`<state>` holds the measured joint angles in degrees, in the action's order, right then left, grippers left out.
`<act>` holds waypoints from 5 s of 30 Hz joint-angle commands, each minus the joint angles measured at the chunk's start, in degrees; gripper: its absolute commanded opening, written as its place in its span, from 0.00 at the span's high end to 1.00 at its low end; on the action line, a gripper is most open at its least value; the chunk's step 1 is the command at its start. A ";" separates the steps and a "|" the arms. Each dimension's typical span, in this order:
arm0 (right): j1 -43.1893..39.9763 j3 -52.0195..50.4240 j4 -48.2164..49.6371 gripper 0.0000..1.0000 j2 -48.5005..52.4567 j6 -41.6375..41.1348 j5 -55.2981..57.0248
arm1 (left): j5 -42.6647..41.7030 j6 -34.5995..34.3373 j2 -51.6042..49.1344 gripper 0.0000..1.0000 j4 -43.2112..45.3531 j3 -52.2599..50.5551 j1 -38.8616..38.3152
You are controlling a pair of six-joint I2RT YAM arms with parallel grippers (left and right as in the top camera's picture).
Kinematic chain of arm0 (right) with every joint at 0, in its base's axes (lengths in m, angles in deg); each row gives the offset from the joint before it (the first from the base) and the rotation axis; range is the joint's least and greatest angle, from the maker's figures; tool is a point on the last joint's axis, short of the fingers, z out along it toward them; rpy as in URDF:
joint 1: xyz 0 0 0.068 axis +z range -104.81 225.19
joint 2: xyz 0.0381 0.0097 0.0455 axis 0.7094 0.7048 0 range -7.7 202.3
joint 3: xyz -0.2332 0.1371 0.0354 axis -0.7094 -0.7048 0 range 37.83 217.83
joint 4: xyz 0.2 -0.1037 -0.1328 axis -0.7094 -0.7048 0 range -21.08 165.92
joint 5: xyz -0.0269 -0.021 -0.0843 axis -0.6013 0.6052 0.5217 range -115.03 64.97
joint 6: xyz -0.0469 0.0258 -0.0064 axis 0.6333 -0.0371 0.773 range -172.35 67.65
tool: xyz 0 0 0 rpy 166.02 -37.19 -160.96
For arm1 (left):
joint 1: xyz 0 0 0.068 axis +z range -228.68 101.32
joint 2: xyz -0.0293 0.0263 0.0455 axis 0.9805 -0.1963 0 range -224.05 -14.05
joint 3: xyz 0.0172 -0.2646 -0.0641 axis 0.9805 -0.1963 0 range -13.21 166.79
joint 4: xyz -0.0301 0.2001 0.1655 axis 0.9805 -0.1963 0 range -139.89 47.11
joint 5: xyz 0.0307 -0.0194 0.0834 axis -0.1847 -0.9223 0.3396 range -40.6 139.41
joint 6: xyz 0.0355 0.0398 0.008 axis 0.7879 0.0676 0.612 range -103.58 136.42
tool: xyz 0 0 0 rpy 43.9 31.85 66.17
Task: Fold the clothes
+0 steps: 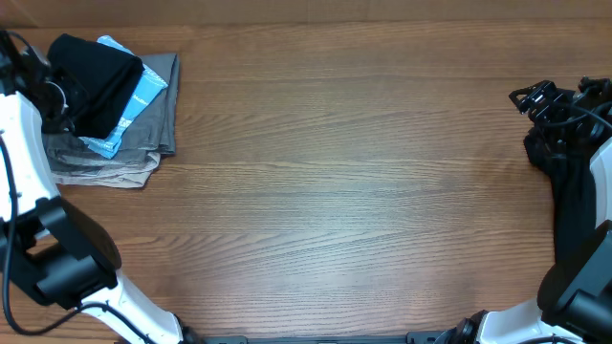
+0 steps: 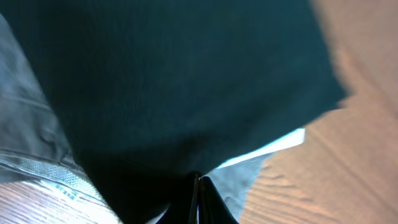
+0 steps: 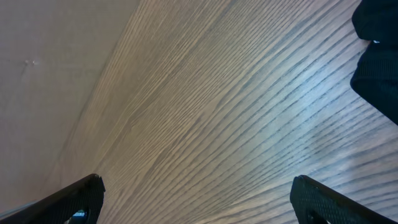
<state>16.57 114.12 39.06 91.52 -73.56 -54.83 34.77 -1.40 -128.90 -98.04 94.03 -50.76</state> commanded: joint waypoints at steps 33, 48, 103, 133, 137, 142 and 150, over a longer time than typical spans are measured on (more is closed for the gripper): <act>0.00 0.26 0.31 0.00 -0.15 -0.04 -0.28 | -9.07 1.86 2.56 0.96 2.86 0.17 3.69; 0.00 0.26 0.31 0.00 -0.15 -0.04 -0.28 | 2.54 1.05 -2.80 0.96 2.16 0.13 3.61; 0.00 0.26 0.31 0.00 -0.15 -0.04 -0.28 | 4.63 -3.63 8.66 0.00 -4.59 0.59 -31.71; 4.04 0.26 0.28 0.00 -32.87 -0.04 -0.28 | 4.72 -3.63 8.66 0.00 -4.59 0.59 -31.69; 11.13 0.26 0.26 0.00 -41.86 -0.04 -0.28 | 4.72 -3.63 8.66 0.00 -4.59 0.59 -31.69; 22.82 0.26 0.26 0.00 -52.81 1.09 3.78 | 4.72 -3.63 8.66 0.00 -4.59 0.59 -31.71; 32.46 -0.22 -7.06 0.00 -70.16 1.68 14.03 | 4.72 -3.63 8.66 0.00 -4.59 0.59 -31.71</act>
<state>47.65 114.14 34.29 25.54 -72.62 -46.55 39.01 -4.83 -119.61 -102.70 94.77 -82.36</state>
